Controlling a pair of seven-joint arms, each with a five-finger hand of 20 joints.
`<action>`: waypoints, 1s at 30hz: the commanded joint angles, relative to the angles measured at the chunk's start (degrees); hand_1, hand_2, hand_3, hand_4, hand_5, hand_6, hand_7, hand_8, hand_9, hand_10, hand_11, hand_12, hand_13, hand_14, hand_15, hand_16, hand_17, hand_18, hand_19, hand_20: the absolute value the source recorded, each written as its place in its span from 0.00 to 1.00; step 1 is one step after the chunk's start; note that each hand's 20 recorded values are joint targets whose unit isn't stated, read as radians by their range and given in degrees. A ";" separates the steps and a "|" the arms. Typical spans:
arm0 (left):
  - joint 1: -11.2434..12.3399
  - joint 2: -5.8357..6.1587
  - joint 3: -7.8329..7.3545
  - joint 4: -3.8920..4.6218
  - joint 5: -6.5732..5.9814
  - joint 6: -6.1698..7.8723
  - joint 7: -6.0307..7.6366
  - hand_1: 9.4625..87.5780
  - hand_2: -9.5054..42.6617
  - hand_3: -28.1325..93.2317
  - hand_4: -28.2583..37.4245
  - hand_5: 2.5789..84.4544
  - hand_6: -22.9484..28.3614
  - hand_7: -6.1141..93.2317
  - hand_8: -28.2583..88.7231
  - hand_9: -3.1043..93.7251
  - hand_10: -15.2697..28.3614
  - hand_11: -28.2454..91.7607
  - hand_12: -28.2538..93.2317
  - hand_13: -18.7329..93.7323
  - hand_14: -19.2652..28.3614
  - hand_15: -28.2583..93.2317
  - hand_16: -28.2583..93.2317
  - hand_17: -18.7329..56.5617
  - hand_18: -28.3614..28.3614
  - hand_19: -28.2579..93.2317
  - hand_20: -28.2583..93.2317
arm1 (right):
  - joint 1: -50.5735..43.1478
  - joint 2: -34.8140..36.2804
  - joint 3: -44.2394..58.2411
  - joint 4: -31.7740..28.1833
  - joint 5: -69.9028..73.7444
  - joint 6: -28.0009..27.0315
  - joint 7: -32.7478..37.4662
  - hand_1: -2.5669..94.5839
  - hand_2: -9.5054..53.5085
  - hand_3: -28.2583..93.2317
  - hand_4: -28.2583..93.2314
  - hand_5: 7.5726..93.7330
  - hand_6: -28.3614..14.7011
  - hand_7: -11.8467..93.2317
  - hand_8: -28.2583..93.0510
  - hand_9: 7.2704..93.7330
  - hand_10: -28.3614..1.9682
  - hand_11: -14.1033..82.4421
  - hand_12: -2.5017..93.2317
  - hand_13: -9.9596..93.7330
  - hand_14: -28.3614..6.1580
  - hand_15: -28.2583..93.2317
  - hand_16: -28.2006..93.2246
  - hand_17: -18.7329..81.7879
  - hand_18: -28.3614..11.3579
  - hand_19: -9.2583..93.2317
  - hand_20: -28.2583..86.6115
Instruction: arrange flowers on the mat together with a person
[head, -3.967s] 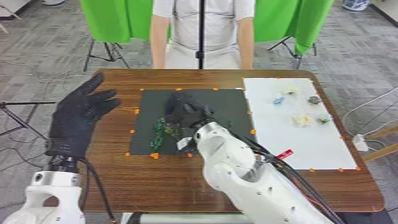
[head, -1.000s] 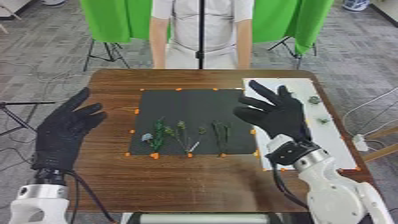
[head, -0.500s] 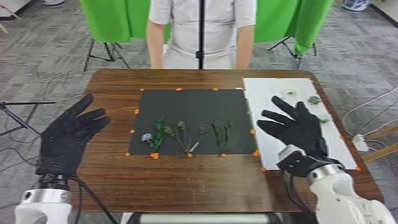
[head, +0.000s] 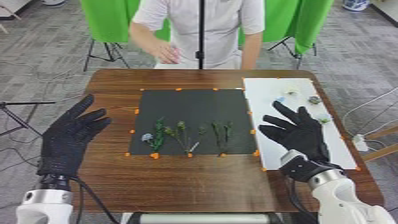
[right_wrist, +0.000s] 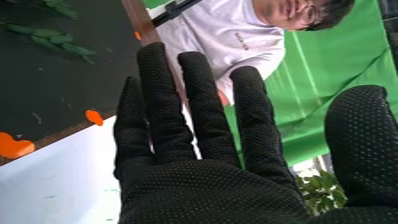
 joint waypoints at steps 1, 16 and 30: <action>0.45 0.32 0.61 0.28 -0.32 0.89 -0.43 0.18 0.32 0.85 0.08 0.47 0.62 0.11 0.19 0.46 0.83 0.43 0.34 0.45 0.99 0.66 0.19 0.21 1.00 0.74 0.32 | -0.47 -0.47 -0.11 -0.14 0.46 -0.63 -0.49 0.20 0.33 0.81 0.01 0.43 0.67 0.24 0.13 0.52 0.40 0.31 0.17 0.50 0.29 0.55 0.34 0.25 0.21 0.54 0.43; 0.02 0.34 1.04 0.21 -0.20 0.95 -1.03 0.18 0.32 0.85 0.08 0.47 0.62 0.12 0.19 0.46 0.83 0.43 0.34 0.45 0.99 0.67 0.19 0.21 1.00 0.74 0.32 | -0.21 -0.41 -0.38 -0.06 0.89 -0.41 0.36 0.20 0.33 0.82 0.01 0.44 0.67 0.24 0.13 0.52 0.40 0.32 0.17 0.50 0.29 0.55 0.34 0.25 0.21 0.54 0.43; 0.04 0.23 1.12 0.05 -0.18 0.89 -1.70 0.18 0.33 0.85 0.09 0.47 0.63 0.12 0.19 0.46 0.83 0.43 0.34 0.45 1.00 0.67 0.19 0.21 0.99 0.74 0.32 | -0.40 -0.77 0.01 -0.05 0.96 -1.01 1.37 0.20 0.33 0.82 0.01 0.44 0.67 0.24 0.13 0.52 0.40 0.32 0.17 0.50 0.29 0.55 0.33 0.25 0.21 0.54 0.43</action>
